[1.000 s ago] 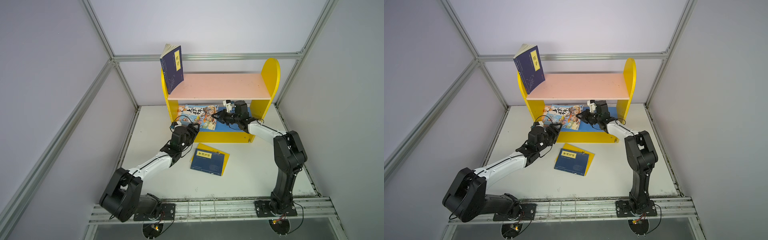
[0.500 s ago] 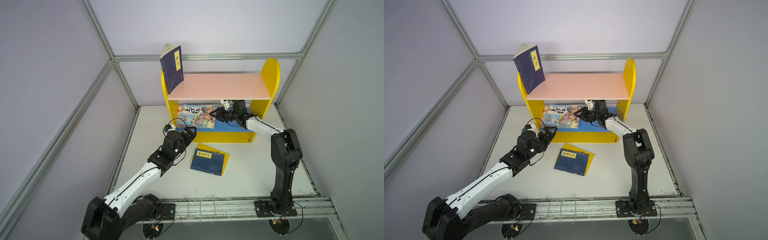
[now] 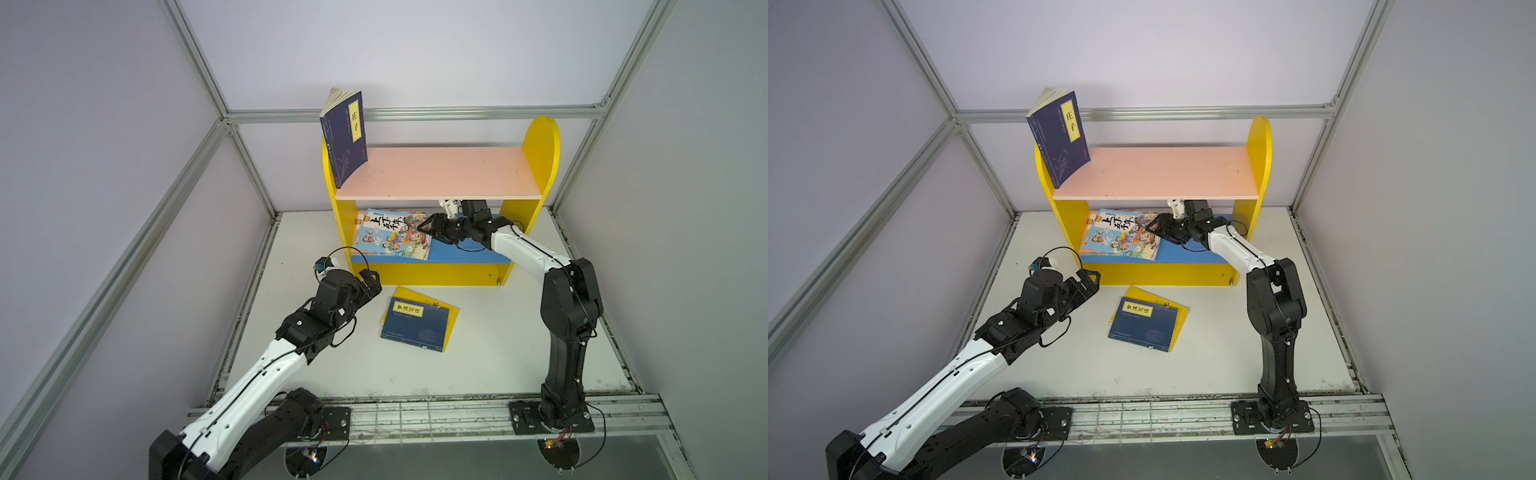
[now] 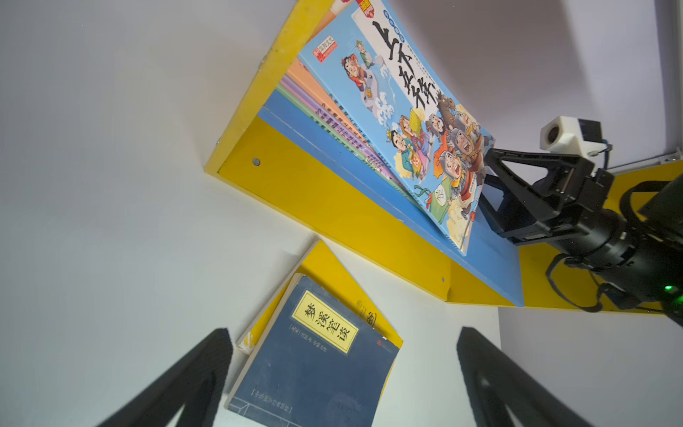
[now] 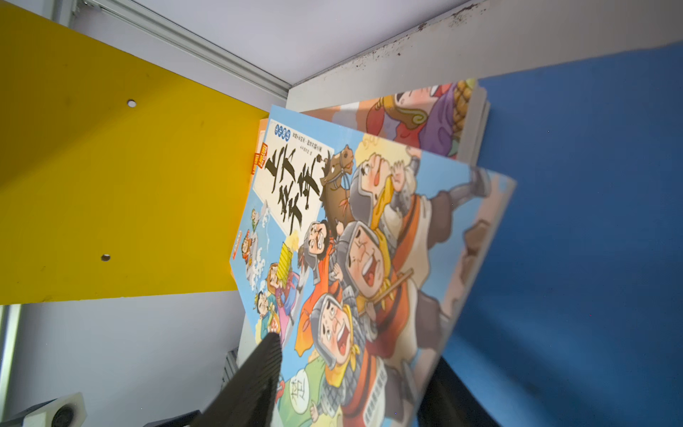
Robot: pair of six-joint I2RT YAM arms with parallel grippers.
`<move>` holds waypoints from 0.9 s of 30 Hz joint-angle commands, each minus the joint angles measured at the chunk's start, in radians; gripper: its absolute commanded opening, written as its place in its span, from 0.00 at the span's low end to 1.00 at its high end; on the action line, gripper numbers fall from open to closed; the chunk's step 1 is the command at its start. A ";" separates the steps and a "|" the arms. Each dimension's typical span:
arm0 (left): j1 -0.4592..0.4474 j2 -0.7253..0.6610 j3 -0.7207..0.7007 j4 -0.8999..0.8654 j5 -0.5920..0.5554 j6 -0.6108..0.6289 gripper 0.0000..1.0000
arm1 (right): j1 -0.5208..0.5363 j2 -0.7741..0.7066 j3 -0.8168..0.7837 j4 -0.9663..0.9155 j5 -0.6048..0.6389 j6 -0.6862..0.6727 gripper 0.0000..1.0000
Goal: Stacking books/files
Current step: Place the book at the bookshelf.
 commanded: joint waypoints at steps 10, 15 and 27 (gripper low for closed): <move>0.027 -0.014 0.063 -0.117 -0.025 0.093 1.00 | 0.020 -0.034 0.058 -0.276 0.193 -0.148 0.84; 0.054 -0.038 0.070 -0.158 -0.026 0.112 0.99 | 0.053 -0.072 0.036 -0.297 0.285 -0.154 0.82; 0.143 -0.097 0.014 -0.156 0.078 0.089 0.99 | 0.072 -0.127 -0.132 -0.015 0.279 -0.049 0.76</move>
